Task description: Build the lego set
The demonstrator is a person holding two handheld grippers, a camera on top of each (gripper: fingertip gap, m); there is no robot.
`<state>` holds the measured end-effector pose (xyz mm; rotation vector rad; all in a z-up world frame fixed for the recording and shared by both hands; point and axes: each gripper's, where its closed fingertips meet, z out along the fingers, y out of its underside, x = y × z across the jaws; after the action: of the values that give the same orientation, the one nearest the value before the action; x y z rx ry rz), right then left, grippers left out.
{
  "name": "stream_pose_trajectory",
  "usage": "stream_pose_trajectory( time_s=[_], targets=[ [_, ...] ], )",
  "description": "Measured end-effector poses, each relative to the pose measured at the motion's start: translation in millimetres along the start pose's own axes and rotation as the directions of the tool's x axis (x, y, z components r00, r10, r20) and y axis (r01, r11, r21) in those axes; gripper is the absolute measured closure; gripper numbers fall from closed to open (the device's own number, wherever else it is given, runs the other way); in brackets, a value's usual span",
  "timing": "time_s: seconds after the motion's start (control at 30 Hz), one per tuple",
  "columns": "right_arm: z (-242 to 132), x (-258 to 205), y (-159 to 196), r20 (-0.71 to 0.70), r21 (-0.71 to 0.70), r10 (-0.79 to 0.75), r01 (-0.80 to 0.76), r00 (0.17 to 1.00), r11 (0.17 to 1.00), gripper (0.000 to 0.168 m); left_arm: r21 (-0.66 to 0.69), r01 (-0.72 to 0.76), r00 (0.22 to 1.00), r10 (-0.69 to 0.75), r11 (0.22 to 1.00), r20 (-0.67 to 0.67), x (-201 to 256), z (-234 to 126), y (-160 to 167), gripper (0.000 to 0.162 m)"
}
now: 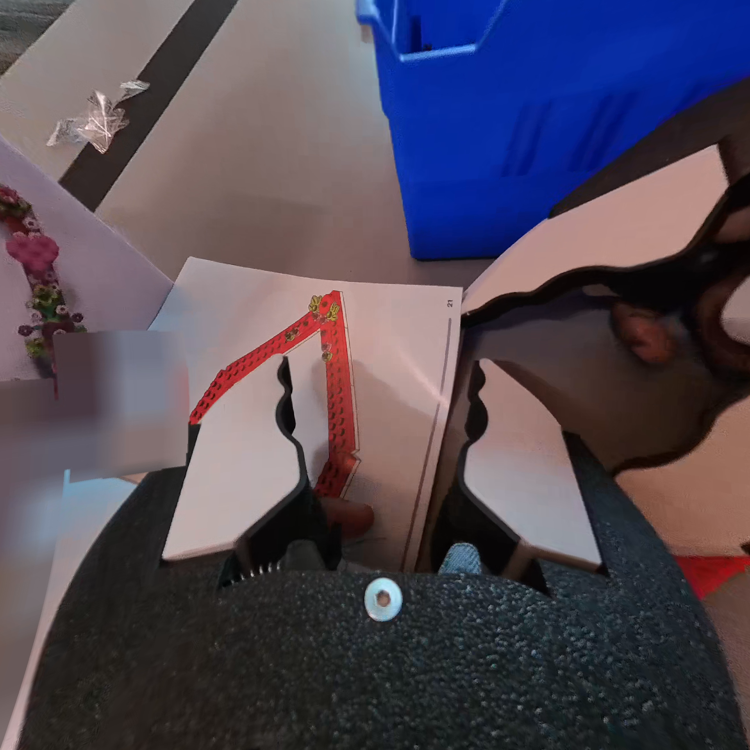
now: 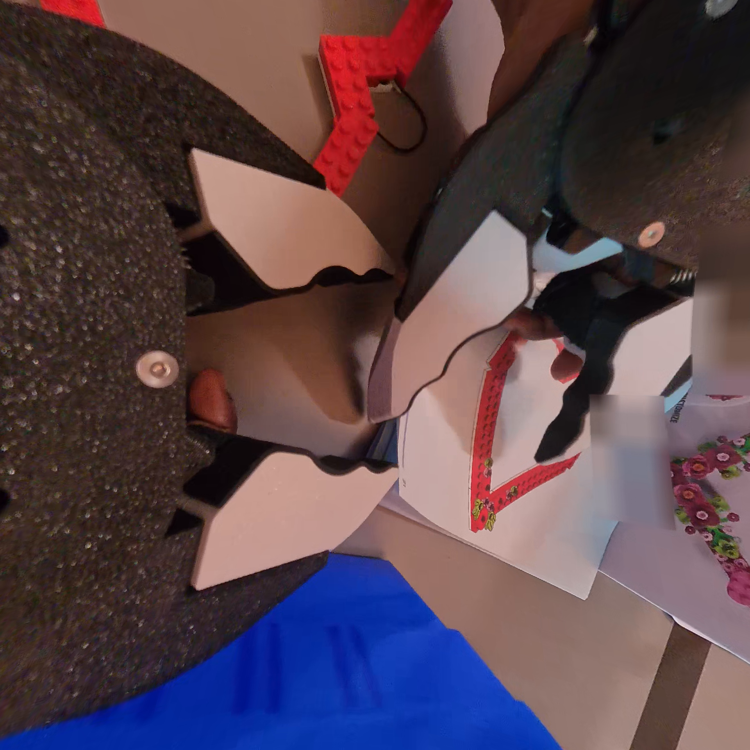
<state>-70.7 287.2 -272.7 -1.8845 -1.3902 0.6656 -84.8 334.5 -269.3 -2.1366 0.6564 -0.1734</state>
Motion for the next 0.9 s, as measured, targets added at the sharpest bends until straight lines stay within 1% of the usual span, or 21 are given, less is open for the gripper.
stream_pose_trajectory(
  time_s=[0.07, 0.13, 0.3, 0.5, 0.6, 0.67, 0.7, 0.8, 0.83, 0.87, 0.9],
  targets=[
    [0, 1, 1, -0.005, -0.004, -0.003, 0.003, 1.0, 1.0, 0.085, -0.005, -0.009, 1.0, 0.009, 1.0, 0.003, 1, 3, -1, 0.083],
    [0, 1, 1, -0.004, -0.004, -0.003, 0.003, 1.0, 1.0, 0.085, 0.007, 0.014, 1.0, -0.014, 1.0, -0.003, -1, 1, -2, 0.087],
    [0, 1, 1, 0.0, 0.001, 0.002, -0.002, 1.0, 1.0, 0.085, 0.035, 0.103, 0.994, -0.102, 0.994, -0.049, -5, -2, -5, 0.089],
    [0, 0, 1, 0.005, -0.001, 0.001, -0.001, 1.0, 1.0, 0.086, 0.064, 0.138, 0.989, -0.135, 0.988, -0.051, -8, -5, -8, 0.092],
    [-1, 0, 7, -0.005, -0.041, 0.017, -0.017, 1.0, 0.999, 0.086, 0.096, 0.162, 0.986, -0.158, 0.982, -0.044, -12, -8, -11, 0.096],
    [-6, 3, 11, -0.042, -0.082, 0.045, -0.048, 0.998, 0.995, 0.089, 0.114, 0.171, 0.985, -0.167, 0.979, -0.04, -14, -10, -13, 0.098],
    [-11, 6, 6, -0.075, -0.055, 0.059, -0.063, 0.995, 0.996, 0.093, 0.119, 0.173, 0.985, -0.169, 0.978, -0.038, -14, -10, -13, 0.098],
    [-28, 11, -28, -0.114, 0.181, 0.137, -0.115, 0.984, 0.977, 0.112, 0.13, 0.17, 0.985, -0.167, 0.977, -0.037, -15, -11, -14, 0.099],
    [-30, 14, -34, -0.112, 0.222, 0.173, -0.145, 0.979, 0.964, 0.117, 0.133, 0.168, 0.986, -0.165, 0.977, -0.037, -14, -12, -15, 0.099],
    [-28, 16, -36, -0.11, 0.228, 0.198, -0.169, 0.974, 0.959, 0.122, 0.136, 0.169, 0.986, -0.166, 0.976, -0.032, -15, -12, -15, 0.102],
    [-24, 19, -34, -0.113, 0.212, 0.213, -0.186, 0.971, 0.96, 0.123, 0.141, 0.174, 0.985, -0.173, 0.975, -0.019, -17, -13, -15, 0.106]
  ],
)
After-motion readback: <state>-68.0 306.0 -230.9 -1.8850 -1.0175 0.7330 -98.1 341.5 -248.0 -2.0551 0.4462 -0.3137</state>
